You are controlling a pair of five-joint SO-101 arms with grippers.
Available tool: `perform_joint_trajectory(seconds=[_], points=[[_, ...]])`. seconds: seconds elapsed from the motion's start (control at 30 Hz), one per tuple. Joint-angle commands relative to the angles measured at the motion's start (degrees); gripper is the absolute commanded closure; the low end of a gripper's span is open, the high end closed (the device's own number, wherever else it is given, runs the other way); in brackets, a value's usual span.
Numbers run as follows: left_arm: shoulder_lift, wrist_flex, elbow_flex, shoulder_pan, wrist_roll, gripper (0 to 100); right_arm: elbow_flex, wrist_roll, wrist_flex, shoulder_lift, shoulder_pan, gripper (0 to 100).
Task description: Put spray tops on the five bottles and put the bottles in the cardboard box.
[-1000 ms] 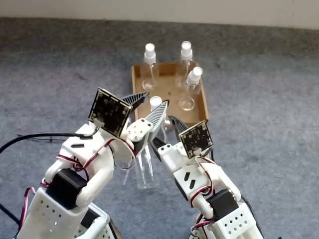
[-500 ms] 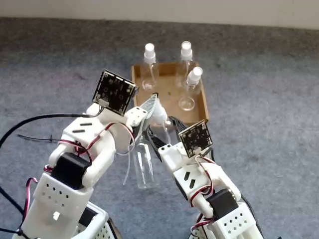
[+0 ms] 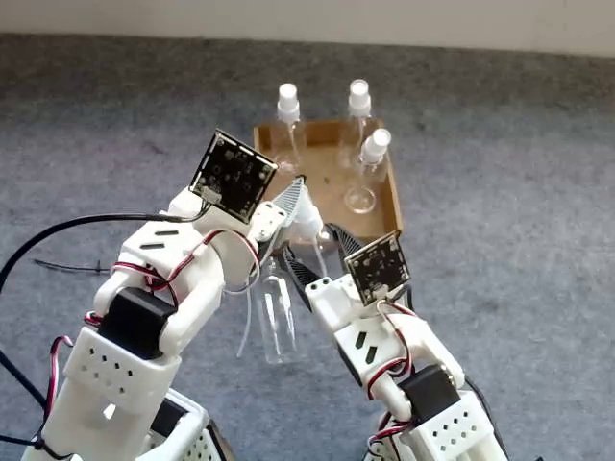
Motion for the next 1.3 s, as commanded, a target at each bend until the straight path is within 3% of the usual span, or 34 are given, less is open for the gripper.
perform_joint_trajectory(seconds=[0.0, 0.17, 0.37, 0.47, 0.53, 0.67, 0.83, 1.13, 1.27], points=[[-0.57, 7.30, -8.75, -4.26, -1.85, 85, -0.92, 4.13, 0.04, -0.75, 0.84, 99.5], [-0.57, 15.74, -14.11, -13.67, -1.93, 85, -1.89, 7.82, -1.80, -0.75, 2.77, 99.5], [-0.57, 17.76, -3.21, -21.41, -5.10, 85, -8.31, 7.82, -18.59, 4.88, 8.66, 99.5], [-0.57, 10.64, 5.76, -20.44, -5.27, 85, -14.73, 7.12, -24.48, 14.90, 8.66, 99.5], [-0.66, 5.19, 11.47, -19.38, -3.25, 84, -20.18, 2.73, -27.21, 23.60, 8.66, 99.5], [-0.66, -0.79, 18.86, -17.98, 1.93, 74, -30.46, -5.89, -28.62, 39.16, 8.57, 99.5], [-5.58, -0.88, 21.05, -17.71, 4.57, 71, -37.32, -8.44, -28.44, 48.57, 3.47, 99.5], [-36.97, 2.46, 31.69, -16.66, 6.33, 70, -38.46, -8.62, -18.15, 49.71, -1.10, 99.5], [-43.74, 3.52, 33.80, -14.55, 6.24, 70, -38.46, -8.62, -15.34, 49.71, -1.54, 99.5]])
